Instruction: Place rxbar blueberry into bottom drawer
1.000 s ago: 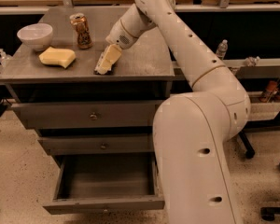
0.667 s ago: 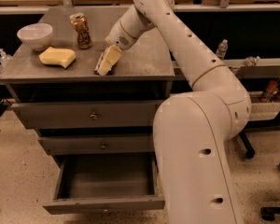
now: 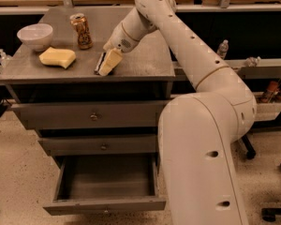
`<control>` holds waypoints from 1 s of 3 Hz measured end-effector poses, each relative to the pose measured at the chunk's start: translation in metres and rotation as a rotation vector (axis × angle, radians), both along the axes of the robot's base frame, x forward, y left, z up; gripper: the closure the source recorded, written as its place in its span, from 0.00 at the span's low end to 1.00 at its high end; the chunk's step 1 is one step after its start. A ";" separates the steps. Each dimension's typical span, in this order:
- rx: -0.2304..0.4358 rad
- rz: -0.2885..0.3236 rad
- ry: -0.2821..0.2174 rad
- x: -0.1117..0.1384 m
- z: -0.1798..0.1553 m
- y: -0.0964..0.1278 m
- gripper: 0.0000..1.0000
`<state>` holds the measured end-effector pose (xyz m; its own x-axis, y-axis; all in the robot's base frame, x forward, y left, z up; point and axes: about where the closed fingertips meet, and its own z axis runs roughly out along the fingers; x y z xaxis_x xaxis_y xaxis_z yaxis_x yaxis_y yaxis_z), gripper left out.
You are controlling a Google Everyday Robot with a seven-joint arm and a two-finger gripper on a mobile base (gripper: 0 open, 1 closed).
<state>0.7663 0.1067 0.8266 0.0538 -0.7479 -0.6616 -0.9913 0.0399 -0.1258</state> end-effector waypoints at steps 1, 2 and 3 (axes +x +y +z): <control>0.038 0.018 0.011 -0.001 -0.004 0.003 0.49; 0.054 0.028 0.025 -0.002 -0.008 0.005 0.73; 0.054 0.029 0.025 -0.002 -0.005 0.005 0.95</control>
Offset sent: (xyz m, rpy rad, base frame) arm 0.0014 0.0007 -0.0096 0.0824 0.0424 0.0383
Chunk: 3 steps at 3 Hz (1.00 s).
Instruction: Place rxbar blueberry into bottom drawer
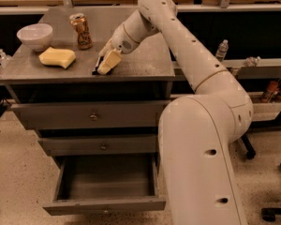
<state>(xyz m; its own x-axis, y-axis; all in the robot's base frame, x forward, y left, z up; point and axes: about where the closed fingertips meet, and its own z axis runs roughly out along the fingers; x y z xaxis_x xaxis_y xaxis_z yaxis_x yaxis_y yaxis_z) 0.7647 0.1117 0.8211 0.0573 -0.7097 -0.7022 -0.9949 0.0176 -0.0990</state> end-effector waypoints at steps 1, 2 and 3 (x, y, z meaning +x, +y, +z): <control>-0.041 0.019 -0.028 -0.015 0.009 0.007 1.00; -0.051 0.045 -0.184 -0.048 0.063 0.006 1.00; 0.034 0.036 -0.394 -0.102 0.149 -0.011 1.00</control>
Offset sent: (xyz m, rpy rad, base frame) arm -0.2308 0.0065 0.0613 -0.1288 -0.2849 0.2454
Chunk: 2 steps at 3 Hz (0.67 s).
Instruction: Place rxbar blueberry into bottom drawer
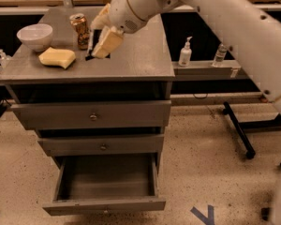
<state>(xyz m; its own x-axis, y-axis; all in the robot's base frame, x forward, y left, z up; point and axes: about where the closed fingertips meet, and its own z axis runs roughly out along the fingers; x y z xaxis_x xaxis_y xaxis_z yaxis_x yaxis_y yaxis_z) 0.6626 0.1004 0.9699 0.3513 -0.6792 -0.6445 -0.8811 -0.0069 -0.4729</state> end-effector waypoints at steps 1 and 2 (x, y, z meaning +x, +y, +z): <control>0.044 -0.012 -0.094 -0.038 0.032 0.000 1.00; 0.044 -0.014 -0.093 -0.038 0.031 -0.001 1.00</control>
Offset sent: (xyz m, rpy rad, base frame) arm -0.0368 0.0002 0.0329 0.0425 -0.0931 -0.0066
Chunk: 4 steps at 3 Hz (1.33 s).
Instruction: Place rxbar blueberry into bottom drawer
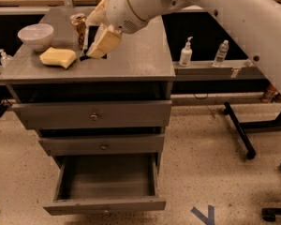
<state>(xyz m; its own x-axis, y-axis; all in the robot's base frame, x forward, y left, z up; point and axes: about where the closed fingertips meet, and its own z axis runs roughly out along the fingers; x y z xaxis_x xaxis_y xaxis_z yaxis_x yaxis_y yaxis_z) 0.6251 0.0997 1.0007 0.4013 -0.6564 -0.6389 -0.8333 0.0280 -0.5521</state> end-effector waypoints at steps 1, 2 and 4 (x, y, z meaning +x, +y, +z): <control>0.058 0.000 0.024 -0.006 -0.021 0.005 1.00; 0.203 0.010 0.078 -0.022 -0.069 0.020 1.00; 0.271 -0.007 0.101 -0.029 -0.083 0.027 1.00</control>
Offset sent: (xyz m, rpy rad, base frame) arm -0.0690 0.0473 -0.2336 0.7191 0.2665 0.0396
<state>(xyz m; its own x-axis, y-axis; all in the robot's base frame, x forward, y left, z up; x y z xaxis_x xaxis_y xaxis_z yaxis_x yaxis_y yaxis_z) 0.5962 0.1267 0.9175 0.3228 -0.4589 -0.8278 -0.8828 0.1695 -0.4381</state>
